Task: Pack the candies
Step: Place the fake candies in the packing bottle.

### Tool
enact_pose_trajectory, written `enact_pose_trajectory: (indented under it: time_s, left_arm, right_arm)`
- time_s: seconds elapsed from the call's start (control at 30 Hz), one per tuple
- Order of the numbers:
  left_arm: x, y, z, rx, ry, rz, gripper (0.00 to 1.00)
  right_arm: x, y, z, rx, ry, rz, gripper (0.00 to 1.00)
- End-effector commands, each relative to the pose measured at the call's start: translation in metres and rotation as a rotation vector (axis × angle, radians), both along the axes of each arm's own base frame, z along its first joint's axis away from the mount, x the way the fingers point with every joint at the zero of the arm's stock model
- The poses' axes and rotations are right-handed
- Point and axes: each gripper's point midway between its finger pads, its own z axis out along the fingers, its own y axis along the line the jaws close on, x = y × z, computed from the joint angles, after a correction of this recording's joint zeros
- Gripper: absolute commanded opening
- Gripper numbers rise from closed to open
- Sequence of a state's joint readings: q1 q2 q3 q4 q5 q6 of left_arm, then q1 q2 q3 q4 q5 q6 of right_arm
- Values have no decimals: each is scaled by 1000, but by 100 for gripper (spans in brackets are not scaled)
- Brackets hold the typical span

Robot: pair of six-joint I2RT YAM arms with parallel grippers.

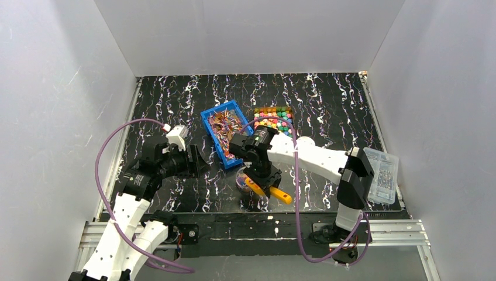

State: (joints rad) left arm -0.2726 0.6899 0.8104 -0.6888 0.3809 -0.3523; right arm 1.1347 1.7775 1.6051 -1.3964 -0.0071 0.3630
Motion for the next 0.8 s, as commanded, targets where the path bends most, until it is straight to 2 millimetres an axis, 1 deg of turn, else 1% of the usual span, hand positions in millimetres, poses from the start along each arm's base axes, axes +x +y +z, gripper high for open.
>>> enact_pose_trajectory:
  time_s: [0.0,0.03,0.07,0.1,0.13,0.17,0.2,0.23,0.27,0.3,0.33,0.37,0.4,0.43,0.47,0.5,0.53,0.57,0.6,0.63,0.67,0.7,0.73,0.77]
  left_arm:
    - [-2,-1,-4,3,14,-6,62]
    - [-2,-1,-4,3,14,-7,62]
    - [-2,-1,-4,3,16,-10,61]
    - [-2,-1,-4,3,16,-8,61]
    - [-2,-1,-4,4,14,-8,61]
    - [-2,-1,-4,4,13,-8,61]
    - [-2,-1,-4,4,15,-7,61]
    - [-2,-1,-4,4,17,-7,61]
    - [-2,-1,-4,4,17,-9,61]
    - [-2,-1,-4,3,14,-8,61]
    - [-2,-1,-4,3,12,-8,61]
    - [-2,-1,-4,3,12,-7,61]
    - [-2,-1,-4,4,14,-7,61]
    - [-2,-1,-4,4,15,-8,61]
    - [-2,-1,-4,4,13,-8,61]
    - [-2,-1,-4,3,13,-8,61]
    - [-2,-1,-4,3,12,-8,61]
    - [-2,-1,-4,5,15,-6,61]
    - [-1,-1,-4,5,15,-4,61]
    - [-1,-1,-4,5,14,-5,61]
    - [-1,-1,-4,5,15,-5,61]
    - [-1,-1,-5,6,16,-4,60]
    - [-1,-1,-5,6,20,-4,60]
    - [-1,-1,-5,5,18,-6,60]
  right_arm:
    - [6,2,12,11,-61,30,1]
    - [12,-11,6,-25,-53,-15,1]
    - [8,-13,4,-23,-14,-26,1]
    - [-3,-3,7,5,16,0,1]
    - [-7,3,10,16,-4,32,1]
    - [2,-1,9,-3,-51,36,1]
    - [10,-14,4,-41,-65,2,1]
    - [8,-17,2,-41,-24,-29,1]
    - [-1,-9,5,-9,15,-9,1]
    - [-5,-2,9,12,4,22,1]
    - [4,-5,9,-4,-44,26,1]
    - [13,-16,6,-35,-68,-15,1]
    - [8,-13,7,-15,-26,-32,1]
    - [-5,2,13,31,8,5,1]
    - [-7,7,15,38,-13,45,1]
    - [6,-3,11,3,-67,31,1]
    - [10,-12,8,-18,-49,-26,1]
    - [2,-5,11,21,3,-15,1]
    - [-7,5,14,61,12,25,1]
    - [0,-3,12,18,-32,26,1]
    - [12,-15,9,-24,-72,-28,1]
    - [1,-3,13,21,-30,-15,1]
    - [-14,14,20,79,-13,48,1]
    - [-5,11,21,48,-79,73,1]
